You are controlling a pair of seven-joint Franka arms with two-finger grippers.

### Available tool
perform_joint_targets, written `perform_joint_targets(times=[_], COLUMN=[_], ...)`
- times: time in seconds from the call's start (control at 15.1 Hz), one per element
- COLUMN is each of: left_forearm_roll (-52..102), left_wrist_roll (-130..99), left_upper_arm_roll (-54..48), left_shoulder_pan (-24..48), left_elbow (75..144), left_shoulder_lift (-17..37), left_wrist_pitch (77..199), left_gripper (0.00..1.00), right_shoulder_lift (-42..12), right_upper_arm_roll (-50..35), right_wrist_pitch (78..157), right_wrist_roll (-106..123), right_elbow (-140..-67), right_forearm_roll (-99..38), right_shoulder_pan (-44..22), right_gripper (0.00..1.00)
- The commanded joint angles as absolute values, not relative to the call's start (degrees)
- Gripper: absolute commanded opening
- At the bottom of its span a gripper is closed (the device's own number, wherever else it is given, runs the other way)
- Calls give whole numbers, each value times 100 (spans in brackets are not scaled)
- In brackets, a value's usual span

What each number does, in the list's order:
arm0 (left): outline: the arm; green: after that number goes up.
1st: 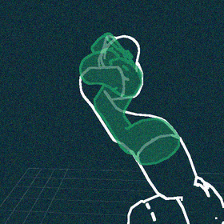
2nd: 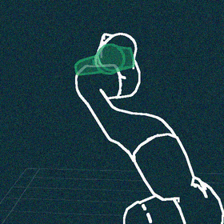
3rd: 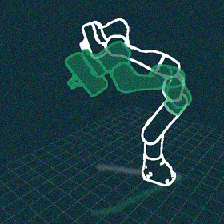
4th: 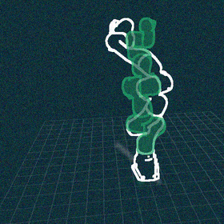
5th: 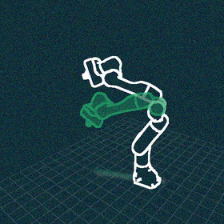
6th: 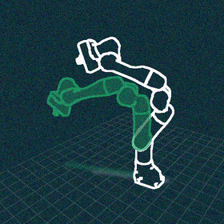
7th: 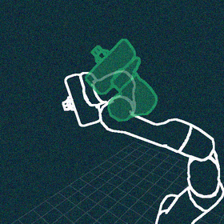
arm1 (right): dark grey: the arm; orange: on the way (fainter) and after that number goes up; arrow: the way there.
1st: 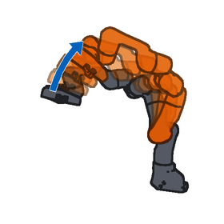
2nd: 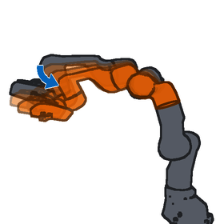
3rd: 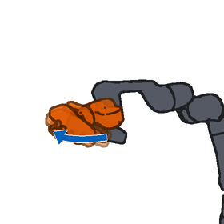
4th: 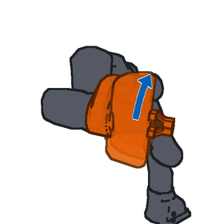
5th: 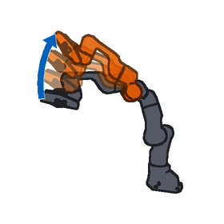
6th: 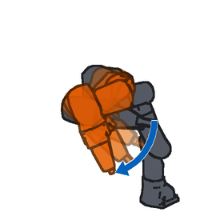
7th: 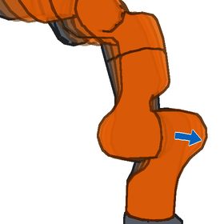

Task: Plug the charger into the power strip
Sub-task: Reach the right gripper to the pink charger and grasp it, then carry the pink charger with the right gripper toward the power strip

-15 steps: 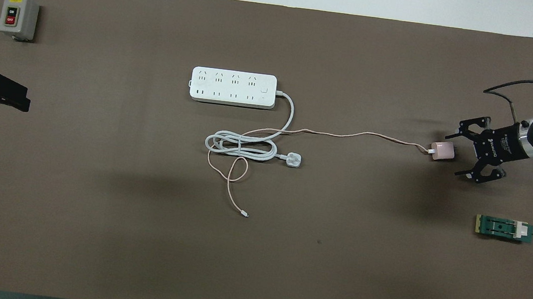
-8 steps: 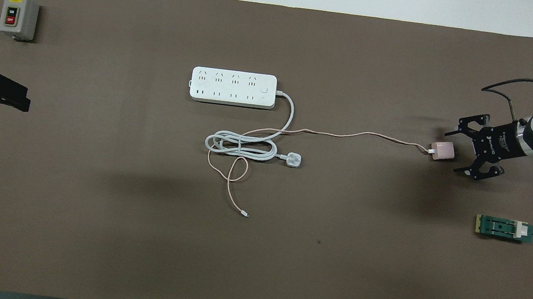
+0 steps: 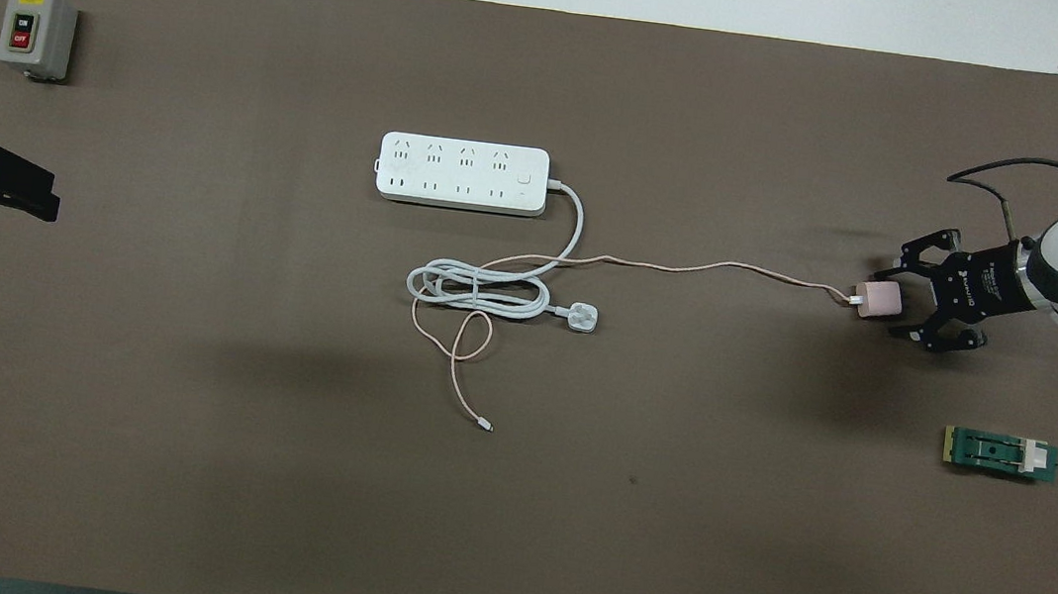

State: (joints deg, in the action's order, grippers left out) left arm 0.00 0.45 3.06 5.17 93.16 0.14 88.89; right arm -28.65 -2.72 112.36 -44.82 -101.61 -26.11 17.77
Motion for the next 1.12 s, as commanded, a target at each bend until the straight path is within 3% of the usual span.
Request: perform_joint_targets(times=[0.0,0.46,0.73,1.06], left_forearm_roll=[35,35,35,35], left_wrist_roll=[105,114,105,114], left_upper_arm_roll=[308,308,308,308], left_shoulder_pan=[492,492,492,492], left_elbow=[9316,9316,9316,9316], left_shoulder_lift=[-35,-44,-44,-44], left_wrist_pitch=[8842,8850,8842,8850], left_gripper=[100,100,100,100], right_shoulder_lift=[-2892,-2795,-2725,-2294], right_upper_arm_roll=[-299,-299,-308,-378], right_wrist_pitch=[11364,11023,10083,9923], right_wrist_roll=[-4483,-4429,-5402,-7142], right_elbow=[-10230,-10029,-9230,-8860], right_forearm_roll=[-2760,-2733,-2707,-2777], right_shoulder_pan=[1767,1697,1232,186], right_gripper=[0,0,0,0])
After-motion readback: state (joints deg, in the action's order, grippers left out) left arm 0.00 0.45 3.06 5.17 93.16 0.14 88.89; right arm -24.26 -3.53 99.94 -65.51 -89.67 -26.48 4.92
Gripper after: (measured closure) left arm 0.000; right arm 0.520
